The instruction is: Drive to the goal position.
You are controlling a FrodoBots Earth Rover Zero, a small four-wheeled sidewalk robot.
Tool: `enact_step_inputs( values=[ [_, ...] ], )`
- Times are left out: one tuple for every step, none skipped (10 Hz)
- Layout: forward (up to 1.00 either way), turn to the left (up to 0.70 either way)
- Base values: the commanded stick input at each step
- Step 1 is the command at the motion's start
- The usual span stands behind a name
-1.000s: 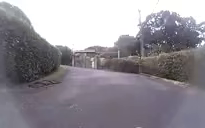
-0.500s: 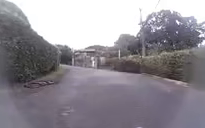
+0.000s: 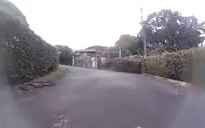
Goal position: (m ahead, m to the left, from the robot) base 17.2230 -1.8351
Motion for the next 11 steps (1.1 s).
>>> enact_step_inputs(
  values=[
    [0.5,0.0],
    [0.5,0.0],
    [0.5,0.0],
    [0.5,0.0],
    [0.5,0.0],
    [0.5,0.0],
    [0.5,0.0],
    [0.5,0.0],
    [0.5,0.0],
    [0.5,0.0],
    [0.5,0.0]
  ],
)
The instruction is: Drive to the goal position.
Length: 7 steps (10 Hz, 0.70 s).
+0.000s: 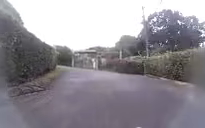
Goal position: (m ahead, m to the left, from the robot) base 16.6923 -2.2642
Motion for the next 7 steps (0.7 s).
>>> enact_step_inputs(
  values=[
    [0.5,0.0],
    [0.5,0.0],
    [0.5,0.0],
    [0.5,0.0],
    [0.5,0.0],
    [0.5,0.0],
    [0.5,0.0]
  ],
)
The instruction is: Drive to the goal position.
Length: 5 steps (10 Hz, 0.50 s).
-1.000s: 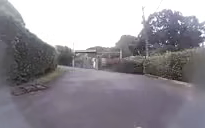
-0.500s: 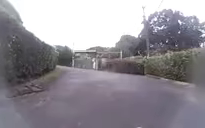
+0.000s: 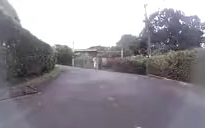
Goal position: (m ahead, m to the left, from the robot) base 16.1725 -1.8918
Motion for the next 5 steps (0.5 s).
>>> enact_step_inputs(
  values=[
    [0.5,0.0],
    [0.5,0.0],
    [0.5,0.0],
    [0.5,0.0],
    [0.5,0.0]
  ],
)
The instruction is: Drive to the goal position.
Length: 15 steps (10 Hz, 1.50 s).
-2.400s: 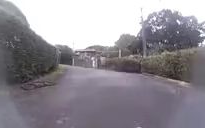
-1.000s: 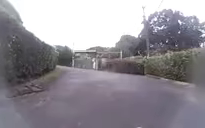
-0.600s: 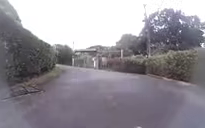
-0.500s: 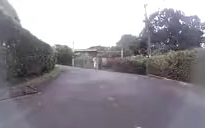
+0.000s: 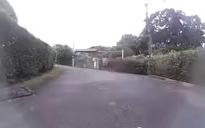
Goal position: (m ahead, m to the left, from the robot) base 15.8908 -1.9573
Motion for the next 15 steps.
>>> enact_step_inputs(
  values=[
    [0.5,0.0],
    [0.5,0.0],
    [0.5,0.0],
    [0.5,0.0],
    [0.5,0.0],
    [0.5,0.0],
    [0.5,0.0],
    [0.5,0.0],
    [0.5,0.0],
    [0.5,0.0],
    [0.5,0.0],
    [0.5,0.0],
    [0.5,0.0],
    [0.5,0.0],
    [0.5,0.0]
  ],
)
